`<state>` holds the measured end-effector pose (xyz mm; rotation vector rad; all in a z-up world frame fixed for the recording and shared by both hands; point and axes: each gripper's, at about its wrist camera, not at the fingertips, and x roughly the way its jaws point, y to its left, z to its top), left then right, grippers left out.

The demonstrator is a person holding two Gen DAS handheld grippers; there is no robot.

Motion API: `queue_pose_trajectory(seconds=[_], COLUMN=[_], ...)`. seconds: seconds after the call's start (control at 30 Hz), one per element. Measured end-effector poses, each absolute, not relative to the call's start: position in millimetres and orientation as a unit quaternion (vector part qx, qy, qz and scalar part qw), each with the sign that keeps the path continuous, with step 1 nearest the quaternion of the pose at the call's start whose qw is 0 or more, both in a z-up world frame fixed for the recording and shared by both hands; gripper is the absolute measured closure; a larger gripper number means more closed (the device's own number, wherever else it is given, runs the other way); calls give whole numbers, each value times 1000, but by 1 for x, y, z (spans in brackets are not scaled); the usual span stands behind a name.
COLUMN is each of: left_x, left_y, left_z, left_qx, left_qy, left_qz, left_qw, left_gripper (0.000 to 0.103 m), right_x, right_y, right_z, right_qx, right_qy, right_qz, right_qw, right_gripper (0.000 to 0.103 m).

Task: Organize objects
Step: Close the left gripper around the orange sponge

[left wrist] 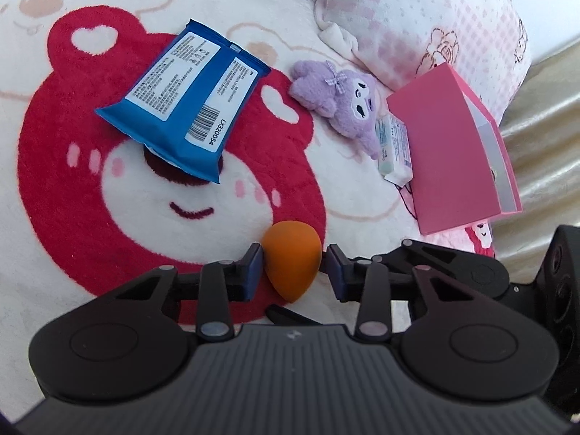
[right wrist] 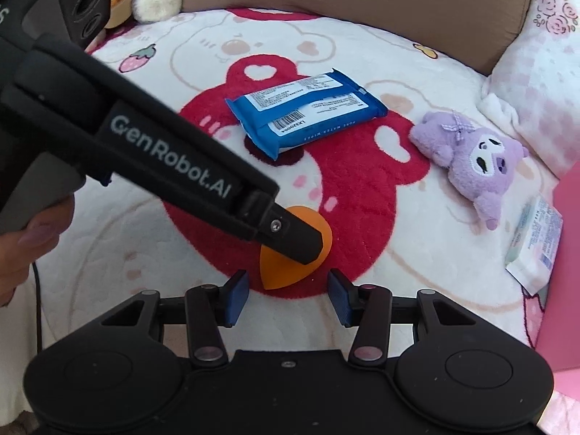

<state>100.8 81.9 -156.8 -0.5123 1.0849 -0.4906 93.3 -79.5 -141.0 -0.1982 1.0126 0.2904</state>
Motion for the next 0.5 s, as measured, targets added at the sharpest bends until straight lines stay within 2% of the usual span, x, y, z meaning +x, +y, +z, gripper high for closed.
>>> queue_pose_trajectory(seconds=[0.2, 0.5], left_x=[100, 100], left_y=[83, 81], left_z=[-159, -166], left_qx=[-243, -251], left_qy=[510, 518], left_qz=[-225, -225], left_qw=[793, 786], left_gripper=[66, 66], right_x=[94, 100], right_y=[-76, -78], right_z=[-143, -146], right_qx=[-108, -86], right_qy=[479, 480], right_qz=[138, 139], right_qw=[860, 862], right_gripper=[66, 67])
